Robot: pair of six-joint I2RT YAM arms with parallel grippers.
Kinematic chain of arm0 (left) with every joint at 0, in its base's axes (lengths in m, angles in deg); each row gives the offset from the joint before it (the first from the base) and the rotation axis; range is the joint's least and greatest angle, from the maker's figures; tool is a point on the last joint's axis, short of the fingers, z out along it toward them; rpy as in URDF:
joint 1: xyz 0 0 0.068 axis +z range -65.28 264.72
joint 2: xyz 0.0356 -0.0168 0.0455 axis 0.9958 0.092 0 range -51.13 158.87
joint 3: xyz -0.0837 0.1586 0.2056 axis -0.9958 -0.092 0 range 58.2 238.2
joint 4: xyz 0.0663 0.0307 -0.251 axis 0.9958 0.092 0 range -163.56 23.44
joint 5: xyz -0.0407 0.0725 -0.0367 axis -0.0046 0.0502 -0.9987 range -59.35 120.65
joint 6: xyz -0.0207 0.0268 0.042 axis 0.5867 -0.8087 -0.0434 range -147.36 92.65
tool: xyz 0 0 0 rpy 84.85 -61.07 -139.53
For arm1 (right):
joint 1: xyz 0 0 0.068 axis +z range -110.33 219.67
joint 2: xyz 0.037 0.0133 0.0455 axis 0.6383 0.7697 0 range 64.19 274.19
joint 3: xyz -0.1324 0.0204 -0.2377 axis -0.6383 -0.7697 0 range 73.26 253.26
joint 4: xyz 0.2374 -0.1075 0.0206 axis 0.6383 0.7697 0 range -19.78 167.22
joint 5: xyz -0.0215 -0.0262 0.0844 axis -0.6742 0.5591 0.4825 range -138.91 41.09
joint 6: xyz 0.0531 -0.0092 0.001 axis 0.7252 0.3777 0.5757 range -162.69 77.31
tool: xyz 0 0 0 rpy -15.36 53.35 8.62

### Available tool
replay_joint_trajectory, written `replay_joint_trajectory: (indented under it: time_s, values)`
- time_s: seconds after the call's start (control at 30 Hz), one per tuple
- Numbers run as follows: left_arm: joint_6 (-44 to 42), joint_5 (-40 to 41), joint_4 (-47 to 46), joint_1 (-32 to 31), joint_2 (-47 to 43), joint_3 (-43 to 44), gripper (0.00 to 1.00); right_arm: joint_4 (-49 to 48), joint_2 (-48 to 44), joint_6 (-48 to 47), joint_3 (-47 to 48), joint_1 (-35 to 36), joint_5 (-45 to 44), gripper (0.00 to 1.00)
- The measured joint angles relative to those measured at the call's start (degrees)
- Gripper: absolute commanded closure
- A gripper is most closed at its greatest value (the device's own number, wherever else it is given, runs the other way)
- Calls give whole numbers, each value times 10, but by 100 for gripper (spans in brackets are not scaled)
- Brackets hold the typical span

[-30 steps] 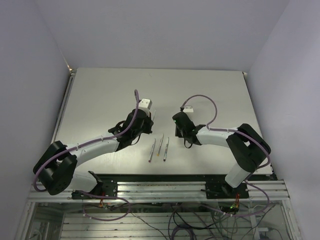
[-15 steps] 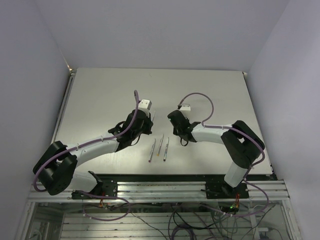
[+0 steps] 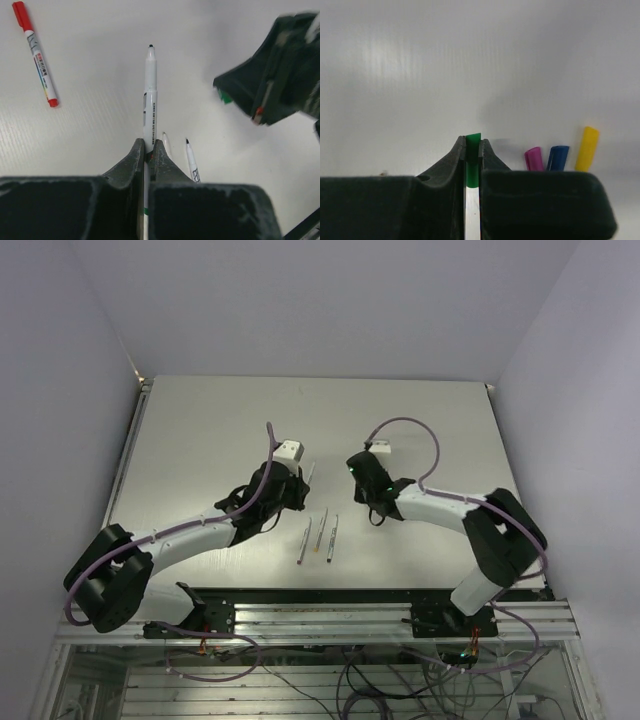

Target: Insert the pens into the pen caps

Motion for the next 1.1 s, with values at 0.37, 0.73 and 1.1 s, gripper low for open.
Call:
replay_joint_trajectory:
  time_s: [0.37, 0.73, 1.1]
  values:
    - [15, -106, -115, -2, -10, -42, 93, -212, -193, -44, -88, -17, 40, 100]
    - [39, -155, -183, -33, 3, -38, 93, -436, -274, -40, -224, -18, 71, 100]
    - [88, -181, -243, -47, 33, -37, 93, -641, -301, -10, -301, -18, 71, 100]
